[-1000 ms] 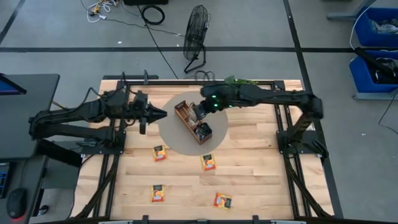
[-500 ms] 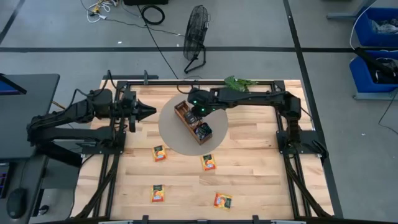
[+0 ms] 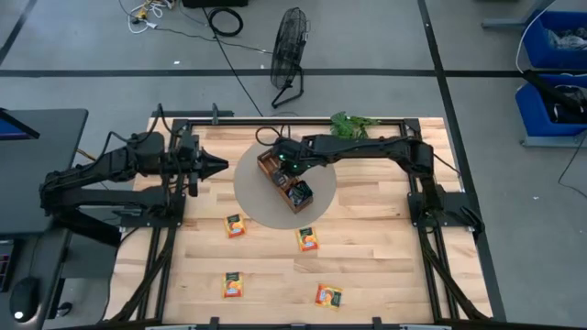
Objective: Pick & Place Tea
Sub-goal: Put the brown tea bag into the middle section of the wooden organizer
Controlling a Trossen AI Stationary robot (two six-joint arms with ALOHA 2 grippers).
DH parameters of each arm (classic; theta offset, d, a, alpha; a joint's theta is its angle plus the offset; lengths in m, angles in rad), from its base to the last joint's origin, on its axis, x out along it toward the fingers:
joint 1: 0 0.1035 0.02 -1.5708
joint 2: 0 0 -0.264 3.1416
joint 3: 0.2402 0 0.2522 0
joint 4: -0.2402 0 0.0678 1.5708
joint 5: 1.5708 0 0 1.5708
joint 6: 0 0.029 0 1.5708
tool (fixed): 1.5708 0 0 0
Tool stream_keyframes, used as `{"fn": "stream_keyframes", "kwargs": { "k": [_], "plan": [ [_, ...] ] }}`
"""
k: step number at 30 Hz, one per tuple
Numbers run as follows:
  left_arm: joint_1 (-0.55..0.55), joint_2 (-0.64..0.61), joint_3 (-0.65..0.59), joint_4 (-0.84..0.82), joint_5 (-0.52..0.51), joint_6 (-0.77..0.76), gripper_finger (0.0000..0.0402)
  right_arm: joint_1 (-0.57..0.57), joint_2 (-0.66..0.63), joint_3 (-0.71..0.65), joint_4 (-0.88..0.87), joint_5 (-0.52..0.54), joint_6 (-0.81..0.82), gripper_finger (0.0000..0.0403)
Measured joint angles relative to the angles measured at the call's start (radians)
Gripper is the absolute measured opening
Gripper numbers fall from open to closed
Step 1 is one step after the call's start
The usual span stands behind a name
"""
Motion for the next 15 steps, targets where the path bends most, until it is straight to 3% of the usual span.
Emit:
{"fn": "stream_keyframes", "kwargs": {
  "k": [10,15],
  "plan": [
    [0.000,0.000,0.000,-0.002,0.000,0.002,0.0053,0.002,0.013,0.000,0.002,0.025,-0.001,0.0000],
    [0.000,0.000,0.000,-0.003,0.000,0.002,0.0053,0.002,0.013,0.000,0.002,0.016,-0.036,0.0019]
  ]
}}
